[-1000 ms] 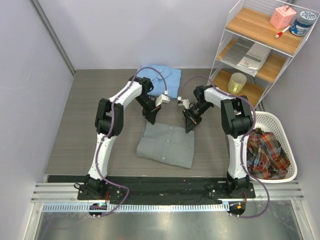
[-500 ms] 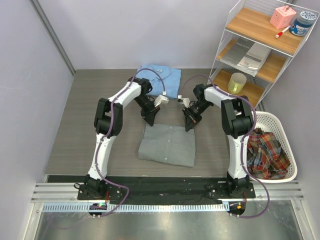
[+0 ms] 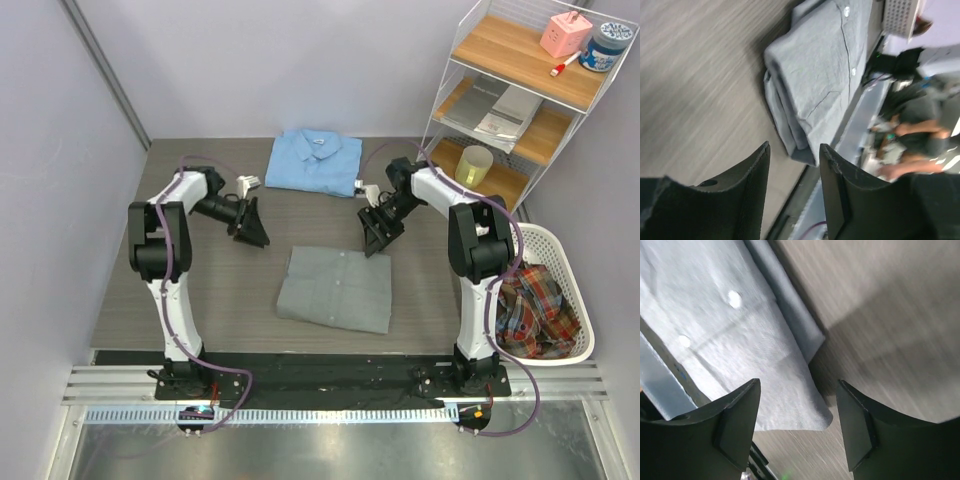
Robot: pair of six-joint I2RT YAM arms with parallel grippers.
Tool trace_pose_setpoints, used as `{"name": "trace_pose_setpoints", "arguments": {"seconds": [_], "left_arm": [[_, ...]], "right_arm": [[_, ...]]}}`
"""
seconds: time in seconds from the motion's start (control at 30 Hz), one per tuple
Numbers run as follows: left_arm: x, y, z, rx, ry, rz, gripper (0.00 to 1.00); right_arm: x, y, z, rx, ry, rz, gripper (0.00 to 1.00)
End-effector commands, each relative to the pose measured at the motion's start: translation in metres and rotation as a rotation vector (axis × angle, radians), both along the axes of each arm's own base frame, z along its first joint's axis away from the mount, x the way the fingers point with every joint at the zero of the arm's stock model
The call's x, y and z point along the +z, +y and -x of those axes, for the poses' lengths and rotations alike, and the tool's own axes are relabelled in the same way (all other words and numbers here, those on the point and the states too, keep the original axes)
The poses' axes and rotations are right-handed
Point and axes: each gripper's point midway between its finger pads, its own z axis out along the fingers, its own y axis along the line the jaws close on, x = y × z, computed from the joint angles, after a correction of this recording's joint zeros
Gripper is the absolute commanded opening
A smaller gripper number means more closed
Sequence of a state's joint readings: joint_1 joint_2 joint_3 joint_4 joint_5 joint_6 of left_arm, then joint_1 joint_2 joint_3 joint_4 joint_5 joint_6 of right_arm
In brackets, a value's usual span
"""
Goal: Fold and stack the long sleeve shirts
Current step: Fold the shirt
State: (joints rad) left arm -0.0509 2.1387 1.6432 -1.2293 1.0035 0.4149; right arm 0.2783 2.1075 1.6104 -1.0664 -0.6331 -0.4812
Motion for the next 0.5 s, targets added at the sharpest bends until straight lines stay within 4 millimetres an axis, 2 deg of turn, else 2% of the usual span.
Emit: {"name": "trace_pose_setpoints", "arguments": {"seconds": [0.0, 0.1, 0.13, 0.2, 0.23, 0.27, 0.33, 0.37, 0.47], "left_arm": [[0.023, -0.02, 0.003, 0.183, 0.17, 0.109, 0.43], [0.013, -0.022, 0.0, 0.262, 0.244, 0.09, 0.35], [0.004, -0.023, 0.002, 0.28, 0.266, 0.096, 0.24], [0.001, -0.028, 0.005, 0.297, 0.32, 0.129, 0.15], [-0.001, -0.031, 0.01, 0.292, 0.35, 0.148, 0.07], [-0.004, -0.033, 0.01, 0.29, 0.354, 0.16, 0.04], [-0.011, -0.038, 0.015, 0.281, 0.392, 0.156, 0.0], [-0.012, -0.04, 0.016, 0.275, 0.393, 0.16, 0.0], [-0.023, -0.042, 0.02, 0.271, 0.398, 0.113, 0.0]], "right_arm": [[0.051, 0.038, -0.035, 0.0, -0.137, -0.133, 0.67], [0.06, 0.071, -0.046, 0.041, -0.153, -0.206, 0.67], [0.058, 0.086, -0.047, 0.066, -0.155, -0.223, 0.67], [0.057, 0.103, -0.049, 0.099, -0.166, -0.255, 0.68], [0.052, 0.11, -0.051, 0.115, -0.169, -0.26, 0.68], [0.048, 0.122, -0.047, 0.153, -0.177, -0.27, 0.68], [0.046, 0.134, -0.046, 0.182, -0.185, -0.288, 0.69], [0.038, 0.143, -0.042, 0.199, -0.172, -0.291, 0.7], [0.031, 0.154, -0.04, 0.217, -0.164, -0.3, 0.71]]}}
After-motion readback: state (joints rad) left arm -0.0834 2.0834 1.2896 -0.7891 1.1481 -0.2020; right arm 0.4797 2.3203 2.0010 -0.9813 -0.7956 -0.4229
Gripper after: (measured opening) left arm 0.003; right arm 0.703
